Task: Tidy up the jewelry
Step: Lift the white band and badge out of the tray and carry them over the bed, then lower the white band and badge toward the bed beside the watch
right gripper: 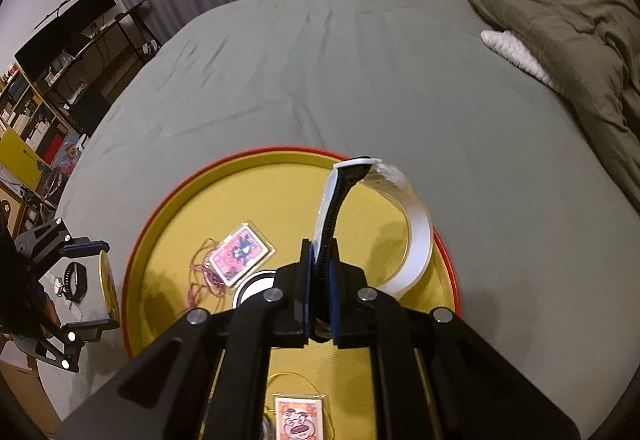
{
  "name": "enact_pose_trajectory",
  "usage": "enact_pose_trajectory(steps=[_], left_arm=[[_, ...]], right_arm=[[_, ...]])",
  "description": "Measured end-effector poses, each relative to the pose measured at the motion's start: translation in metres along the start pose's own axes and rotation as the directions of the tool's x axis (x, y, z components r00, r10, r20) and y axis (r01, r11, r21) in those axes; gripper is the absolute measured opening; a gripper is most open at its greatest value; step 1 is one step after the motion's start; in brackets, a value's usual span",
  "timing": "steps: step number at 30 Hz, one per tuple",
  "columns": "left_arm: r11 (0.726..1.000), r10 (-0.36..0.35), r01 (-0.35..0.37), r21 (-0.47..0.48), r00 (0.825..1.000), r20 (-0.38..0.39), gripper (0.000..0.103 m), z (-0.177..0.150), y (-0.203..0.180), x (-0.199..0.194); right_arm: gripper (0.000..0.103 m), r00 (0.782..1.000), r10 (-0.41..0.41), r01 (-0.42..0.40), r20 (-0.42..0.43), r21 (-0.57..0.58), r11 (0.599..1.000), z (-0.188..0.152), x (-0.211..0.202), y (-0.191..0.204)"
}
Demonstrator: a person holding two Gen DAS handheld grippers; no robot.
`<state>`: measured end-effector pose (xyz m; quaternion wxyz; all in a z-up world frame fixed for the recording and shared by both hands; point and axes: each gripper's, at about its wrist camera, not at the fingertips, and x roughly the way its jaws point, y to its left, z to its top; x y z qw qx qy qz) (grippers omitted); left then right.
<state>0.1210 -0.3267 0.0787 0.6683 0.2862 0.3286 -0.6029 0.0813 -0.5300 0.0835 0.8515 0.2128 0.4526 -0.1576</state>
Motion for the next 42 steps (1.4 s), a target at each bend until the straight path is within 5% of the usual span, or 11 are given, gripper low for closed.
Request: enact_pose_trajectory(steps=[13, 32, 42], left_arm=[[1.000, 0.018, -0.019, 0.009, 0.998, 0.053, 0.070, -0.026, 0.001, -0.060], [0.989, 0.097, -0.093, -0.117, 0.995, 0.033, 0.070, -0.165, 0.031, -0.187], [0.970, 0.124, -0.125, -0.207, 0.992, -0.016, 0.070, -0.243, 0.044, -0.223]], right_arm=[[0.008, 0.997, 0.023, -0.016, 0.079, -0.089, 0.996, -0.002, -0.060, 0.062], [0.008, 0.987, 0.159, -0.153, 0.018, -0.181, 0.972, -0.045, -0.064, 0.238], [0.008, 0.978, 0.197, -0.207, -0.066, -0.260, 0.943, -0.078, -0.045, 0.331]])
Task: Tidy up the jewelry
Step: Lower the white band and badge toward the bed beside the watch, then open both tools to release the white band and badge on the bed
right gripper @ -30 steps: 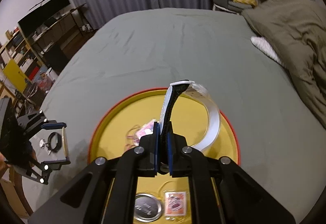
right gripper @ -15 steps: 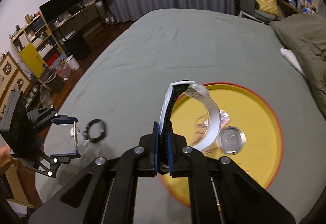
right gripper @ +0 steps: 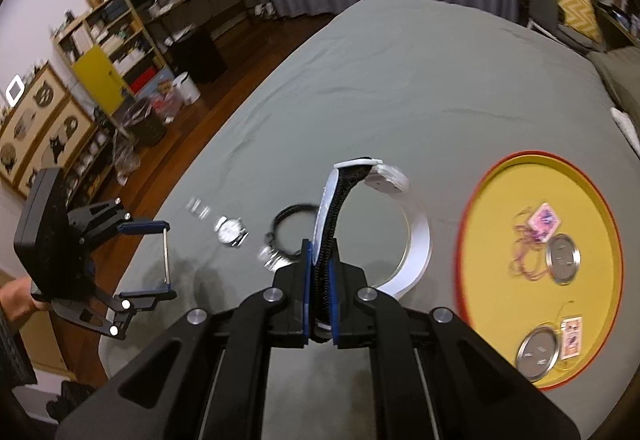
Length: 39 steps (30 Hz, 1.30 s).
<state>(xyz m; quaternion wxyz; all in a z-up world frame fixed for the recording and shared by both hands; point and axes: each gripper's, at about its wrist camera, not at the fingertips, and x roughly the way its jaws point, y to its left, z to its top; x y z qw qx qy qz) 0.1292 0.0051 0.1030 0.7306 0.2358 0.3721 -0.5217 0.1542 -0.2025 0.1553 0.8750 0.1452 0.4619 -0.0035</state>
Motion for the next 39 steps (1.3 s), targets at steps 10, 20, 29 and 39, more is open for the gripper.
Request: enact_pose_trajectory(steps=[10, 20, 29, 39], left_arm=[[1.000, -0.013, 0.011, -0.022, 0.997, -0.078, 0.071, -0.053, 0.023, -0.001], [0.997, -0.075, 0.071, -0.036, 0.987, -0.139, 0.071, -0.075, 0.038, 0.024], [0.993, -0.113, 0.114, 0.001, 0.981, -0.159, 0.071, -0.078, 0.031, 0.044], [0.993, -0.107, 0.115, 0.037, 0.980, -0.170, 0.071, -0.078, 0.027, 0.044]], right_arm=[[0.008, 0.993, -0.010, 0.002, -0.120, -0.066, 0.998, -0.034, 0.053, 0.062], [0.008, 0.969, -0.041, 0.014, -0.244, -0.111, 0.994, -0.070, 0.108, 0.093], [0.008, 0.959, -0.003, -0.009, -0.283, -0.042, 0.999, -0.079, 0.122, 0.091], [0.033, 0.959, 0.049, -0.049, -0.279, 0.007, 0.999, -0.079, 0.121, 0.086]])
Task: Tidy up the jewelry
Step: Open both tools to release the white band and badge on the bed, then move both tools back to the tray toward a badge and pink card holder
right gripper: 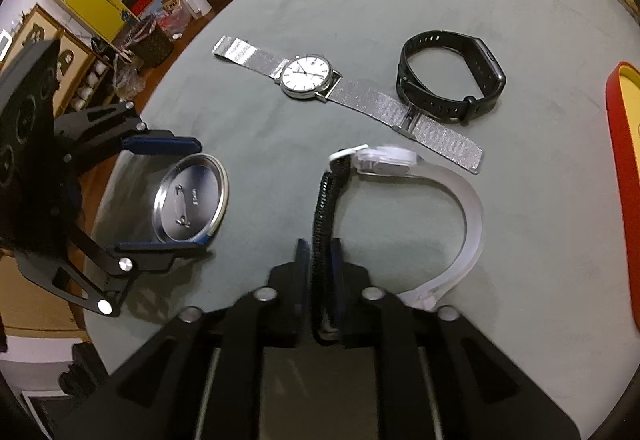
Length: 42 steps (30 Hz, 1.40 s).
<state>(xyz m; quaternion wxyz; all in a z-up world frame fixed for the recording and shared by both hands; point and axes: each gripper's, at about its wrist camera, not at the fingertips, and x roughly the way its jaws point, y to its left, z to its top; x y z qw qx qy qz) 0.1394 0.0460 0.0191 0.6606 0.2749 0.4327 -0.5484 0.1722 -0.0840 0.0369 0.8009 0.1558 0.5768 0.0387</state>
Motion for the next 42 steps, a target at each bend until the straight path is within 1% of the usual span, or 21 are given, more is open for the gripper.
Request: enact_pose_trajectory(steps=[1, 2, 3, 4, 7, 8, 9, 11, 13, 16, 20, 23, 26, 30, 33, 38, 42], left_arm=[[1.000, 0.002, -0.002, 0.003, 1.000, -0.002, 0.071, 0.001, -0.001, 0.000], [1.000, 0.006, -0.006, 0.009, 1.000, -0.006, 0.071, 0.002, -0.002, -0.001], [1.000, 0.009, -0.008, 0.012, 1.000, -0.006, 0.071, 0.003, -0.003, -0.001], [1.000, 0.012, -0.012, 0.013, 1.000, -0.005, 0.072, 0.005, -0.004, -0.002], [0.999, 0.047, -0.047, 0.003, 0.999, 0.013, 0.089, 0.012, -0.005, -0.009], [0.998, 0.059, -0.059, -0.009, 0.998, 0.026, 0.094, 0.016, -0.005, -0.013], [0.997, 0.075, -0.074, -0.022, 0.997, 0.036, 0.096, 0.019, -0.006, -0.016], [0.995, 0.094, -0.091, -0.049, 0.994, 0.052, 0.097, 0.028, -0.006, -0.021], [0.992, 0.114, -0.109, -0.070, 0.991, 0.068, 0.097, 0.038, -0.008, -0.025], [0.990, 0.118, -0.110, -0.088, 0.989, 0.090, 0.097, 0.058, -0.014, -0.027], [0.993, 0.106, -0.097, -0.073, 0.987, 0.125, 0.097, 0.095, -0.034, -0.020], [0.995, 0.090, -0.081, -0.065, 0.986, 0.142, 0.097, 0.121, -0.049, -0.010], [0.996, 0.074, -0.066, -0.061, 0.987, 0.142, 0.097, 0.152, -0.069, 0.007], [0.998, 0.045, -0.039, -0.046, 0.988, 0.145, 0.097, 0.193, -0.103, 0.036], [0.999, 0.026, -0.023, -0.028, 0.990, 0.140, 0.097, 0.218, -0.130, 0.059], [1.000, 0.016, -0.014, -0.014, 0.993, 0.121, 0.097, 0.257, -0.165, 0.100], [0.999, 0.041, -0.040, -0.009, 0.994, 0.101, 0.097, 0.283, -0.177, 0.128]], right_arm=[[0.043, 1.000, 0.017, -0.017, 0.006, 0.005, 1.000, 0.000, -0.002, -0.001], [0.059, 1.000, 0.024, -0.024, 0.012, 0.007, 1.000, 0.000, -0.004, -0.003], [0.063, 0.999, 0.026, -0.026, 0.021, 0.006, 1.000, 0.000, -0.007, -0.003], [0.063, 0.999, 0.030, -0.030, 0.036, 0.004, 1.000, 0.001, -0.011, -0.004], [0.066, 0.996, 0.049, -0.050, 0.071, 0.012, 0.999, 0.001, -0.022, -0.009], [0.071, 0.995, 0.053, -0.054, 0.083, 0.016, 0.998, 0.001, -0.026, -0.012], [0.077, 0.994, 0.055, -0.058, 0.098, 0.023, 0.998, 0.001, -0.032, -0.018], [0.085, 0.992, 0.054, -0.058, 0.116, 0.036, 0.998, 0.001, -0.040, -0.025], [0.086, 0.989, 0.061, -0.069, 0.136, 0.054, 0.996, 0.000, -0.051, -0.037], [0.086, 0.986, 0.039, -0.053, 0.164, 0.083, 0.995, -0.001, -0.069, -0.058], [0.086, 0.980, -0.010, -0.017, 0.199, 0.131, 0.991, -0.006, -0.094, -0.095], [0.086, 0.973, -0.063, 0.021, 0.220, 0.188, 0.982, -0.013, -0.113, -0.132], [0.086, 0.967, -0.108, 0.050, 0.233, 0.242, 0.969, -0.020, -0.127, -0.167], [0.086, 0.956, -0.168, 0.082, 0.240, 0.332, 0.940, -0.036, -0.150, -0.232], [0.086, 0.952, -0.203, 0.105, 0.229, 0.378, 0.920, -0.047, -0.158, -0.275], [0.086, 0.950, -0.225, 0.117, 0.215, 0.421, 0.900, -0.055, -0.167, -0.334], [0.086, 0.951, -0.223, 0.120, 0.215, 0.408, 0.905, -0.045, -0.164, -0.374]])
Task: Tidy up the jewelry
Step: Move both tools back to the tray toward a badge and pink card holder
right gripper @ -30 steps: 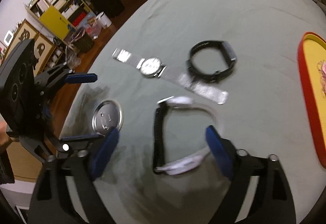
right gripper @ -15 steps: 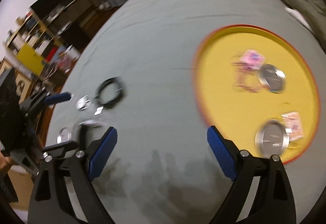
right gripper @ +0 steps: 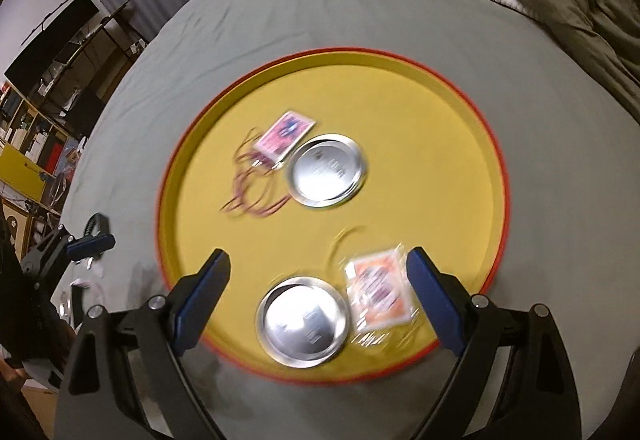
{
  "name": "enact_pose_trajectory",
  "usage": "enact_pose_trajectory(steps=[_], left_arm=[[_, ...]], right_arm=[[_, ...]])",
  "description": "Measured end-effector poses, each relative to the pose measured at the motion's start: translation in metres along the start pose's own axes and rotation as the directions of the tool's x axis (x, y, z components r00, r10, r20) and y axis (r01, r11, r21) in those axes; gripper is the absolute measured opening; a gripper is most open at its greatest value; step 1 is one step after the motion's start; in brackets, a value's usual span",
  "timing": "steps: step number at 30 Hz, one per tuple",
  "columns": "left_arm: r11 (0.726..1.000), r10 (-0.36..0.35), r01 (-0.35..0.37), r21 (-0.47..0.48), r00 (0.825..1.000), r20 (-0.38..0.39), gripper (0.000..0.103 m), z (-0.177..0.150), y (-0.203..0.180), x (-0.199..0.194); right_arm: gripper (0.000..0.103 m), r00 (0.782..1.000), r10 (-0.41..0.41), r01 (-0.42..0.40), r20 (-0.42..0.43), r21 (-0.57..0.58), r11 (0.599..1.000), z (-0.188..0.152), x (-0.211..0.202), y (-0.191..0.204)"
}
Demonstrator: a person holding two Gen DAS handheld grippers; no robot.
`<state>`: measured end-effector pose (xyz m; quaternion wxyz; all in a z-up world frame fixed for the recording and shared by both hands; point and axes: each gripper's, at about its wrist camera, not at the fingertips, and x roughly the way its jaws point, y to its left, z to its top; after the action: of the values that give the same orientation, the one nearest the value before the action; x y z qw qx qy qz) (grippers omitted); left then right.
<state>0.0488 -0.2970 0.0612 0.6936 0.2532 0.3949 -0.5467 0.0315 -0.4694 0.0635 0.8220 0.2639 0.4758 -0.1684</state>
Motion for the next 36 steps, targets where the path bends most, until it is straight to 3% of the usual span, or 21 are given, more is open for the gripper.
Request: enact_pose_trajectory(steps=[6, 11, 13, 18, 23, 28, 36], left_arm=[[0.990, 0.032, -0.032, 0.134, 0.999, 0.004, 0.097, 0.040, -0.003, 0.043], [0.951, 0.019, -0.019, 0.307, 1.000, 0.005, 0.097, 0.066, 0.011, 0.070], [0.936, 0.009, -0.004, 0.351, 1.000, -0.014, 0.097, 0.075, 0.019, 0.082], [0.932, -0.031, 0.063, 0.357, 0.995, -0.093, 0.097, 0.092, 0.037, 0.108], [0.919, -0.102, 0.146, 0.366, 0.985, -0.137, 0.097, 0.099, 0.039, 0.125], [0.899, -0.092, 0.168, 0.405, 0.975, -0.200, 0.097, 0.092, 0.034, 0.142], [0.913, -0.113, 0.166, 0.372, 0.981, -0.160, 0.097, 0.084, 0.037, 0.140]], right_arm=[[0.086, 1.000, 0.022, -0.023, -0.011, -0.112, 0.993, 0.025, 0.024, -0.009], [0.084, 0.998, 0.061, -0.065, -0.022, -0.266, 0.962, 0.037, 0.040, -0.010], [0.076, 0.996, 0.075, -0.083, -0.038, -0.302, 0.950, 0.044, 0.046, -0.011], [0.072, 0.992, 0.092, -0.116, -0.084, -0.353, 0.928, 0.056, 0.062, -0.011], [0.047, 0.986, 0.108, -0.151, -0.128, -0.406, 0.901, 0.060, 0.076, -0.003], [0.039, 0.981, 0.116, -0.173, -0.156, -0.421, 0.891, 0.061, 0.086, -0.001], [0.019, 0.984, 0.090, -0.149, -0.153, -0.435, 0.888, 0.065, 0.090, 0.000]])
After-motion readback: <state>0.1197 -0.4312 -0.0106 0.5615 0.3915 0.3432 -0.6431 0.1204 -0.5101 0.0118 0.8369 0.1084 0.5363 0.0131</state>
